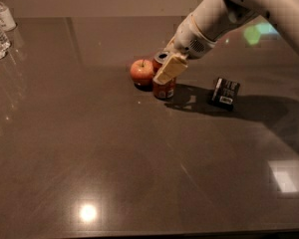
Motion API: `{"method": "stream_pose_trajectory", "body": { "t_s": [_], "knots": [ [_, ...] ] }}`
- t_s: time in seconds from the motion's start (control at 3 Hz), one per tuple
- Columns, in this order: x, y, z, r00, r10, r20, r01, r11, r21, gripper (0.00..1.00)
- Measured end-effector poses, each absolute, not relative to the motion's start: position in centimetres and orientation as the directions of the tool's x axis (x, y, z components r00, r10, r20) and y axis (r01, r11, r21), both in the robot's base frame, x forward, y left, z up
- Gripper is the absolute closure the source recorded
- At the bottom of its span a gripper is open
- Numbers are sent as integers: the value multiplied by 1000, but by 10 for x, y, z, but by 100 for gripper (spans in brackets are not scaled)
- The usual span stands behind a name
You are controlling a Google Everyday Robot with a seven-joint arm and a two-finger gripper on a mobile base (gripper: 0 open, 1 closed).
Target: Move coke can near apple
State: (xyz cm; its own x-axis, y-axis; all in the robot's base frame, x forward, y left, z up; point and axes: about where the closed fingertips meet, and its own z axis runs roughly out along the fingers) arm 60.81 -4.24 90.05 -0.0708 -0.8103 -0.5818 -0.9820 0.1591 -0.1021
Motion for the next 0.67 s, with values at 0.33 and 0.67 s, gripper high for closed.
{"method": "stream_pose_trajectory", "body": {
  "t_s": [0.33,0.67],
  "knots": [
    [608,-41,899,-70,-811,-582,-983,156,-100,0],
    [608,-41,899,-70,-811,-582,-983,156,-100,0]
  ]
}}
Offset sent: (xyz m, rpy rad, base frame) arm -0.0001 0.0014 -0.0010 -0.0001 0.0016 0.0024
